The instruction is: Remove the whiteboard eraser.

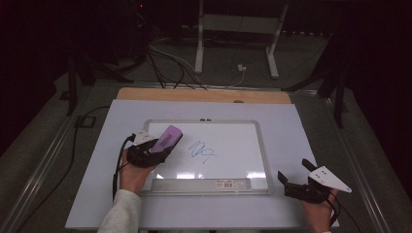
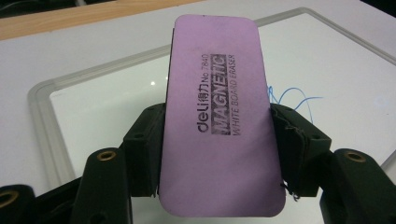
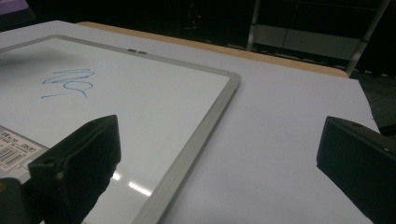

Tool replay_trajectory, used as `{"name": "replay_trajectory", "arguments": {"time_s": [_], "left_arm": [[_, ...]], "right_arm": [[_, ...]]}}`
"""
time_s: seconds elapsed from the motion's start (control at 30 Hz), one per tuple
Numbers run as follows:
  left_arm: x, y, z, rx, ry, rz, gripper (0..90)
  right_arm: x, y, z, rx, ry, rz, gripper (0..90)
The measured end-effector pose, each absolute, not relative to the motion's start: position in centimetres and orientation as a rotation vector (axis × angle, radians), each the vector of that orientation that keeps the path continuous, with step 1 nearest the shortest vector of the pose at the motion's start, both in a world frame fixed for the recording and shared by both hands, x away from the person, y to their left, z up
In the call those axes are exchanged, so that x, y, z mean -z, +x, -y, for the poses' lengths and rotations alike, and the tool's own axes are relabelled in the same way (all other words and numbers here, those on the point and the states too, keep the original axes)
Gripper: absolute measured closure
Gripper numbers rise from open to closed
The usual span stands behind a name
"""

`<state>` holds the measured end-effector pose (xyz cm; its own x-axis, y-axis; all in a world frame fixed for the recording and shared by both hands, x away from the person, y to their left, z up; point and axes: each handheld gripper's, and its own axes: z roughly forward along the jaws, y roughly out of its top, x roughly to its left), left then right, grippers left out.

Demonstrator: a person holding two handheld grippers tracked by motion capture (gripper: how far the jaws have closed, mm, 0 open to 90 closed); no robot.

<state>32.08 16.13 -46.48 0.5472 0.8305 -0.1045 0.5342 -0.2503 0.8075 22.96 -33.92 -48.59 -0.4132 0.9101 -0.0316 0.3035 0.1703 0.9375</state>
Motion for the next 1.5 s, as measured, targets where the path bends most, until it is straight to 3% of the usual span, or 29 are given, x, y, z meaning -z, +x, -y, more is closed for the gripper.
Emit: {"name": "replay_trajectory", "arguments": {"time_s": [1.5], "left_arm": [[49.2, 34.6, -13.1, -0.404, 2.066, -1.095, 41.6]], "right_arm": [[48.6, 23.0, 34.0, -1.244, 1.147, -1.831, 0.6]]}}
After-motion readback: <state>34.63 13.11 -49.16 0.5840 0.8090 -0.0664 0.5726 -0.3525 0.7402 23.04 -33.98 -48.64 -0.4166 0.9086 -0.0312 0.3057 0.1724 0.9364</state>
